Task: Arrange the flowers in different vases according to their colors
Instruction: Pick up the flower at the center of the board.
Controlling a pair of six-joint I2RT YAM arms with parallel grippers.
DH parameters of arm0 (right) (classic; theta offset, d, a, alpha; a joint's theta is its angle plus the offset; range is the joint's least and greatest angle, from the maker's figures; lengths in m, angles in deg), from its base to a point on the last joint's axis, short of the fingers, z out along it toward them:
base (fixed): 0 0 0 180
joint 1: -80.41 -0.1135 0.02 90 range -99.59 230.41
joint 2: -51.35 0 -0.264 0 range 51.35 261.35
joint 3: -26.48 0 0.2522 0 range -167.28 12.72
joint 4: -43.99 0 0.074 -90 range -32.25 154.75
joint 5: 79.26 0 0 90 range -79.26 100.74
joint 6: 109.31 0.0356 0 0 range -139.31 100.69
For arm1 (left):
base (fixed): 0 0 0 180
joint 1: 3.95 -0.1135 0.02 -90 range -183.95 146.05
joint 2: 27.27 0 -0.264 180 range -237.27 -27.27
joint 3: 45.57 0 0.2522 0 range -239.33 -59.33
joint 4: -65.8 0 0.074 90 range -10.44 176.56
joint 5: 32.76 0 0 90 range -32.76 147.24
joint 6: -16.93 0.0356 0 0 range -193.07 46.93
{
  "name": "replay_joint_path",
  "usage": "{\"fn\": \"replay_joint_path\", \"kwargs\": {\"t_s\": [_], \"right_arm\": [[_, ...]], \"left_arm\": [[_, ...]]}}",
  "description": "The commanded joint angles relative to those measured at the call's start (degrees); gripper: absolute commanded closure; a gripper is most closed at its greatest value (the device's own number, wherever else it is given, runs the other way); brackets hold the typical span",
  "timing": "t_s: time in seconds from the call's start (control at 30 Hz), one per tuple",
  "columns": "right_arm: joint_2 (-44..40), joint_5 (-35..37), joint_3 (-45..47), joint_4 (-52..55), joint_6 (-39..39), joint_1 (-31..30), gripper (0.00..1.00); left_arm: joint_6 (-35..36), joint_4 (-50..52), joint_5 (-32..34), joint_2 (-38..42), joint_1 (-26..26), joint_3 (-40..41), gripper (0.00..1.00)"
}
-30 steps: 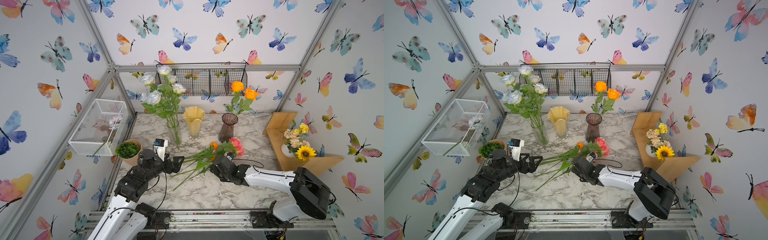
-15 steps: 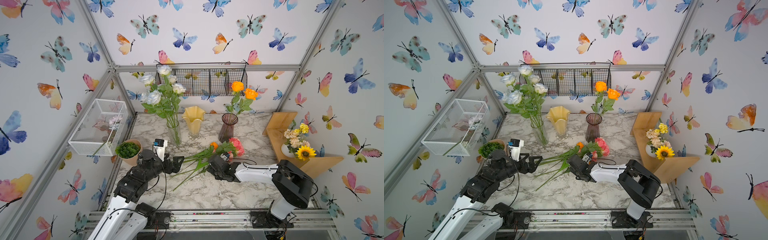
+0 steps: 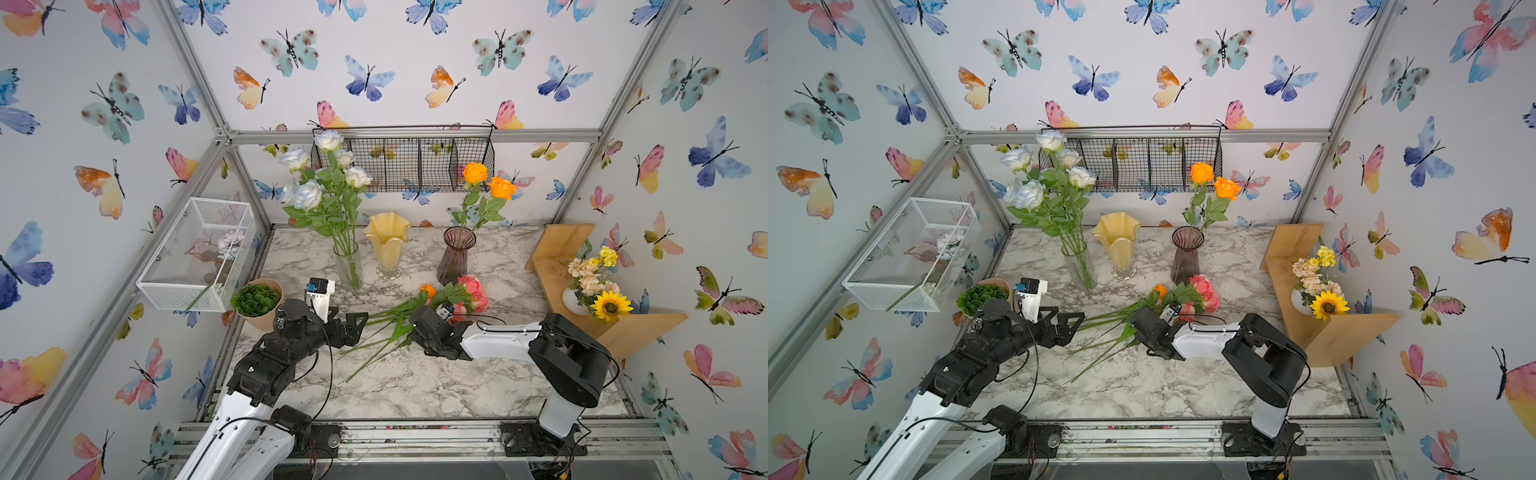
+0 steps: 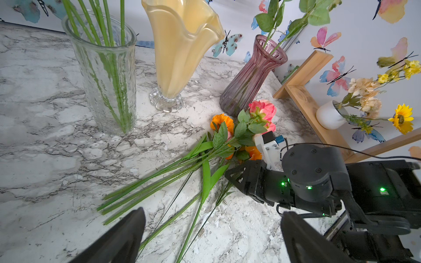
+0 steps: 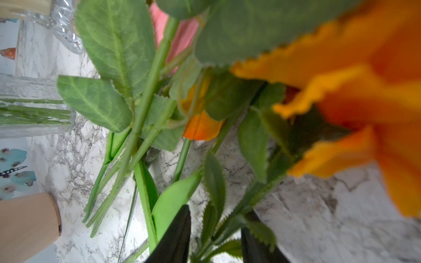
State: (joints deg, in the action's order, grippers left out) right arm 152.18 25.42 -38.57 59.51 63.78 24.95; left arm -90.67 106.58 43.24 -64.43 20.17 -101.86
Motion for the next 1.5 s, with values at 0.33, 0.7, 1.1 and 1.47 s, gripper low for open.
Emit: {"fn": "replay_joint_path", "kwargs": {"t_s": [0.33,0.7,1.1,1.47], "right_arm": [[-3.6,1.8,1.7,2.1,3.2,0.4,0.92],[-13.6,1.1,5.3,2.6,7.3,0.4,0.98],[-25.8,10.7,2.4,10.6,4.1,0.4,0.98],[-32.9,20.1,-11.1,14.3,-26.9,6.9,0.98]], "left_arm": [[0.5,-0.7,-1.2,0.6,0.1,0.2,0.01],[0.5,-0.7,-0.9,0.7,0.1,0.2,0.01],[0.5,-0.7,-1.0,0.4,0.1,0.2,0.01],[0.5,-0.7,-1.3,0.2,0.1,0.2,0.01]]}}
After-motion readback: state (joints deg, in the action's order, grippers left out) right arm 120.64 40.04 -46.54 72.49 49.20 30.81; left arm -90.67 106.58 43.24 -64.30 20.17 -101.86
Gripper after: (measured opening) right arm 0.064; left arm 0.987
